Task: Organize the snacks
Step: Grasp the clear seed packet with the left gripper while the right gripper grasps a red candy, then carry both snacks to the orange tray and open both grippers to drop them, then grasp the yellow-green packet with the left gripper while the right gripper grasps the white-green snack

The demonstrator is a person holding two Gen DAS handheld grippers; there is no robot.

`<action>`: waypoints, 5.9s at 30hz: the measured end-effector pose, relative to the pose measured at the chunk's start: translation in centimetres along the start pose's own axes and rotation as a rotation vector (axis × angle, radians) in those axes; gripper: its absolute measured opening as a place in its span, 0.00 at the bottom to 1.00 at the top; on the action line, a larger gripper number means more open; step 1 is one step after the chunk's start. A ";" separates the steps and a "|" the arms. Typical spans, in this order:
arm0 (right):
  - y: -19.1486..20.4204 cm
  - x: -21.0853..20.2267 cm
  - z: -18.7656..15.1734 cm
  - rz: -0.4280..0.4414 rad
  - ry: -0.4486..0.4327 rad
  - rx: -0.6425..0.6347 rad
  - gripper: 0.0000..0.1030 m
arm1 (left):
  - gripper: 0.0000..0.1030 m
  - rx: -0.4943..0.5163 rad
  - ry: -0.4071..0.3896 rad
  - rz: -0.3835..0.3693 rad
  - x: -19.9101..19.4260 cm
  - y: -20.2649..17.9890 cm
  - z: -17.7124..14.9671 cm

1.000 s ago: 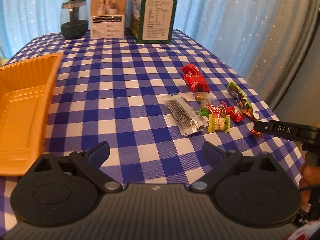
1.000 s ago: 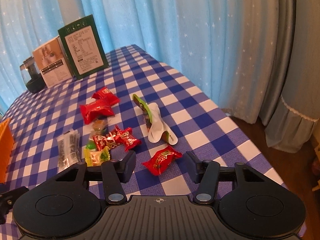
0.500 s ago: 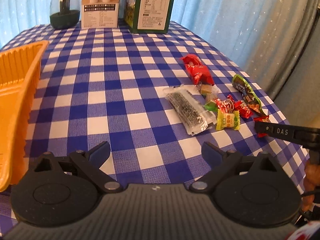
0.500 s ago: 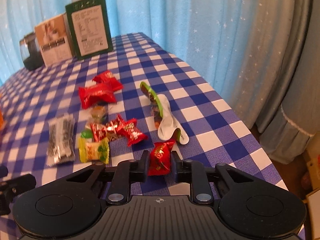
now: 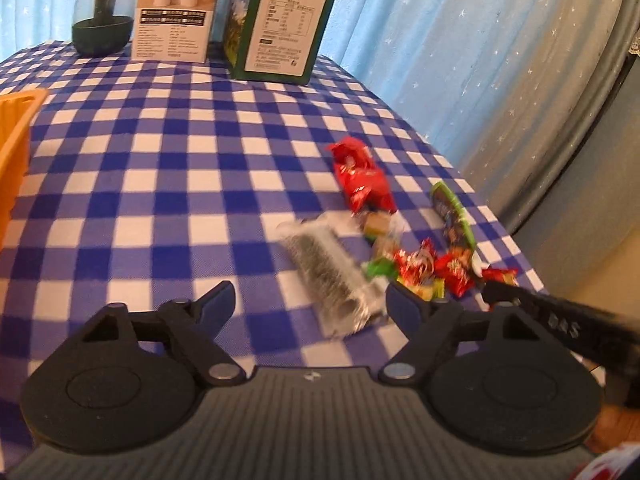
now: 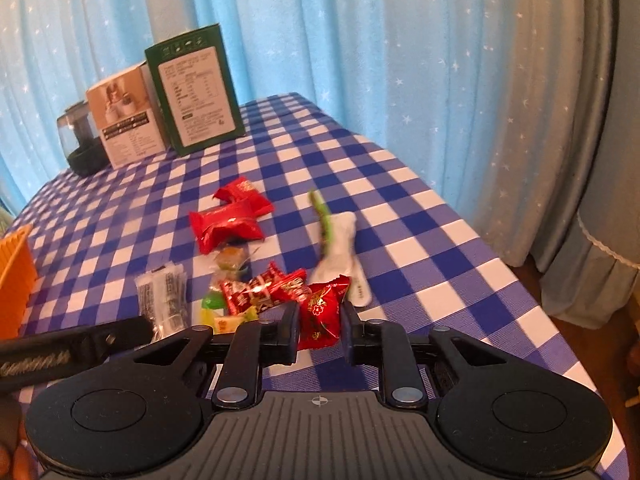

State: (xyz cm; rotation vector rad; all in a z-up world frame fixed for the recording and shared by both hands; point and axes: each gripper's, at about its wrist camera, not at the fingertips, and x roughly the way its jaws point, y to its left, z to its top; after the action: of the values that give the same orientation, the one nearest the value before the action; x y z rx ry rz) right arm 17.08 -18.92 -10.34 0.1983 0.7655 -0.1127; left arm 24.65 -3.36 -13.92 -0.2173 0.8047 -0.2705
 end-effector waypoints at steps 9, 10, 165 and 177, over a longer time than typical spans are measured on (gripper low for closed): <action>-0.6 -0.4 0.3 0.014 -0.003 0.033 0.20 | 0.41 0.068 0.053 0.051 3.5 -2.8 1.4; -0.6 -0.4 0.3 0.016 -0.004 0.034 0.20 | 0.38 0.085 0.058 0.059 3.6 -3.0 1.4; -6.9 -1.6 1.4 0.077 -0.023 0.002 0.53 | 0.57 0.137 -0.028 0.046 1.0 -9.0 -3.0; -7.6 -0.6 1.4 0.057 0.005 0.022 0.53 | 0.38 0.181 -0.061 0.107 3.3 -10.1 -3.8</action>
State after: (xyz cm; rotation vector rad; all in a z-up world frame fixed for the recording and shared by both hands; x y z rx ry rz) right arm 16.30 -26.62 -9.99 0.2409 0.7630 -0.0664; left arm 22.52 -14.27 -15.76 -0.0117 0.7239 -0.2329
